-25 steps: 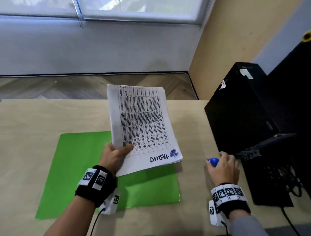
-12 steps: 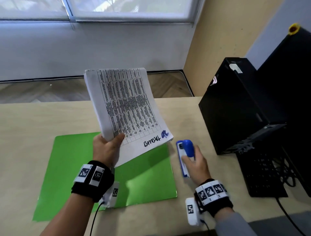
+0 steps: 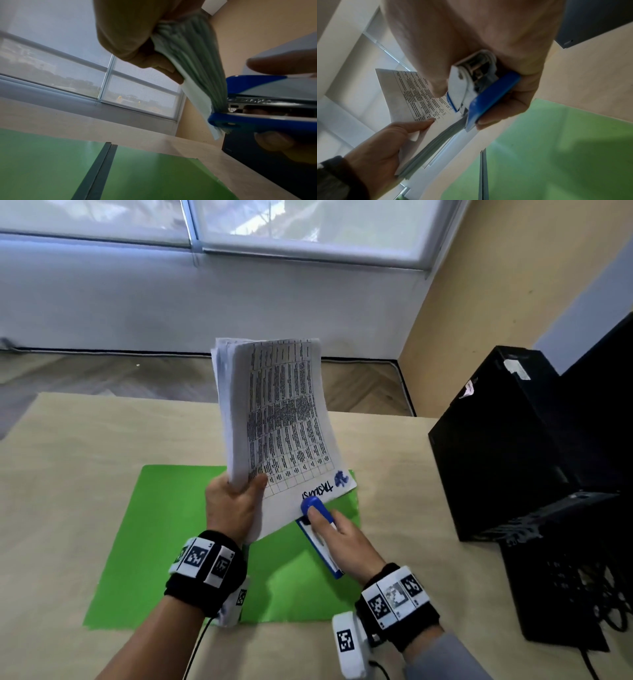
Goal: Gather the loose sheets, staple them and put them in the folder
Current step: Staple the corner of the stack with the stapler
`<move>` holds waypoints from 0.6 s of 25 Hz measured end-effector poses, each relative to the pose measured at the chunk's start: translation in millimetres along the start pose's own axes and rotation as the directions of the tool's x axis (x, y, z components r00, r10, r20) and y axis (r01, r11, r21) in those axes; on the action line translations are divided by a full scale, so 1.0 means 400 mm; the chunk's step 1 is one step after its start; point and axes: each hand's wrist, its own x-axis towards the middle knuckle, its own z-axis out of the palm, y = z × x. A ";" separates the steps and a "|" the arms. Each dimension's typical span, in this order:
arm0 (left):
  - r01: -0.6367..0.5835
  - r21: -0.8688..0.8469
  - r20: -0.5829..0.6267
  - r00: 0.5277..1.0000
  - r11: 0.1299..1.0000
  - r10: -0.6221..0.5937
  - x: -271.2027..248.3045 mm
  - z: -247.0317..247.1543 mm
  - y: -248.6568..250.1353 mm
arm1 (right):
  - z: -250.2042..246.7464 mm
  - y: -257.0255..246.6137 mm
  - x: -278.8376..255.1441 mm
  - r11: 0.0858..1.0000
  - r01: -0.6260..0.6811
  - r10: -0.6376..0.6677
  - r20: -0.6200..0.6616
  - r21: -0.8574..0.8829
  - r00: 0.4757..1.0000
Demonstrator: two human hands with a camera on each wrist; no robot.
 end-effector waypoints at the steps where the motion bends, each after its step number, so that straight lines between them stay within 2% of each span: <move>1: -0.001 -0.006 0.003 1.000 1.000 0.001 0.001 0.000 0.001 | 0.001 -0.001 0.005 1.000 0.002 -0.002 0.005 -0.010 1.000; 4: 0.028 -0.064 0.012 1.000 0.998 -0.027 0.006 -0.002 0.002 | 0.003 0.002 0.018 1.000 -0.002 0.002 -0.008 -0.008 1.000; 8: 0.103 -0.149 0.045 0.994 0.983 -0.097 0.009 -0.008 0.003 | -0.020 0.014 0.024 0.993 -0.015 0.023 -0.075 0.116 0.997; 12: 0.200 -0.243 0.105 0.978 0.949 -0.179 0.009 -0.025 -0.015 | -0.066 0.037 0.046 0.967 -0.037 0.106 -0.266 0.254 0.958; 15: 0.216 -0.213 0.145 0.972 0.953 -0.187 0.010 -0.041 -0.022 | -0.114 0.055 0.046 0.946 -0.057 0.134 -0.224 0.318 0.965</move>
